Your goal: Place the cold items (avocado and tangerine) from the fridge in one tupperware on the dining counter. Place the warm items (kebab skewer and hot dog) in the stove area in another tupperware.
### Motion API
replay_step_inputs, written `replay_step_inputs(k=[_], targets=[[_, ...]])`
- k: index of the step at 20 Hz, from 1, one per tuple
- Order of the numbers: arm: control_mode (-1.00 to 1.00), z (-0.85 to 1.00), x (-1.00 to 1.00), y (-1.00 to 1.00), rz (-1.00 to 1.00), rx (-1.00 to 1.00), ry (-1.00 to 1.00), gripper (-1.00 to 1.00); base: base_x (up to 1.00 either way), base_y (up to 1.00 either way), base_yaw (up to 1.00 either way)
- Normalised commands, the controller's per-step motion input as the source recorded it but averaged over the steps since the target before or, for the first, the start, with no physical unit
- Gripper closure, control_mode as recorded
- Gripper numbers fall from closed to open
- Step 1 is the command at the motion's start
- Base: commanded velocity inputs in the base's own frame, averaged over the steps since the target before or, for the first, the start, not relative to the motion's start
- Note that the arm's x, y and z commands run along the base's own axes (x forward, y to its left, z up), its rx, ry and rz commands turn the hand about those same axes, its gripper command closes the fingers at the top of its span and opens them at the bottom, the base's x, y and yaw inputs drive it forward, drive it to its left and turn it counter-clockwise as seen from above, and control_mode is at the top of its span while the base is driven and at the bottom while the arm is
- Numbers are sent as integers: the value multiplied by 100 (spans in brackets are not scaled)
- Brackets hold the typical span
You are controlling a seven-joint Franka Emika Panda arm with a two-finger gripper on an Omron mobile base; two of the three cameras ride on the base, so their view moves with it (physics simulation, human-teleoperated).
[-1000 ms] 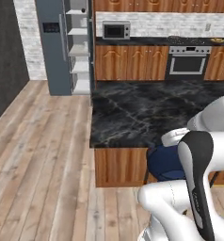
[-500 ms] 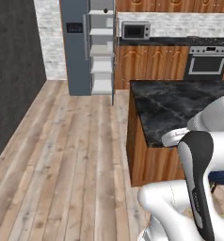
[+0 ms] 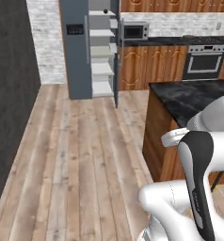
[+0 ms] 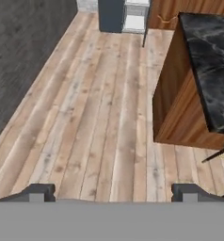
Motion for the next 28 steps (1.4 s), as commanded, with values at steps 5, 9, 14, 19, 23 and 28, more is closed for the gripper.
replay_step_inputs(k=[5, 9, 14, 19, 23, 28], targets=[[100, 0, 0, 0, 0, 0, 0, -100, 83, 100, -33], [100, 0, 0, 0, 0, 0, 0, -100, 89, 92, -25], [100, 0, 0, 0, 0, 0, 0, -100, 99, 62, -14], [100, 0, 0, 0, 0, 0, 0, -100, 100, 20, -5], [100, 0, 0, 0, 0, 0, 0, -100, 100, 0, 0], [100, 0, 0, 0, 0, 0, 0, -100, 100, 0, 0]])
